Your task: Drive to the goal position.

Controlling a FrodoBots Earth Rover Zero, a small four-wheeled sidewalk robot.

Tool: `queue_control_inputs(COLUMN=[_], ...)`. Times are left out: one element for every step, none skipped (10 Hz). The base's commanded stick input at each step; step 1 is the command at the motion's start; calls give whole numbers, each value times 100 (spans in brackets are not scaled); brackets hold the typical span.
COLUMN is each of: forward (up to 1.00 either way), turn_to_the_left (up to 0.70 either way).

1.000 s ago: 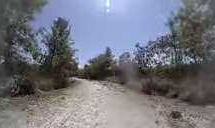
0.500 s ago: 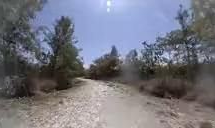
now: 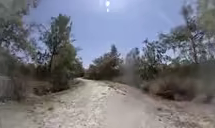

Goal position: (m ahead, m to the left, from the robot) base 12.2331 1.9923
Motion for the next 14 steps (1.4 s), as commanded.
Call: queue_control_inputs(forward=[70, 70, 70, 70, 70, 70, 70, 70, 70, 70, 70, 70, 70, 70], turn_to_the_left=[0, 0, 0, 0, 0, 0, 0, 0, 0, 0, 0, 0, 0, 0])
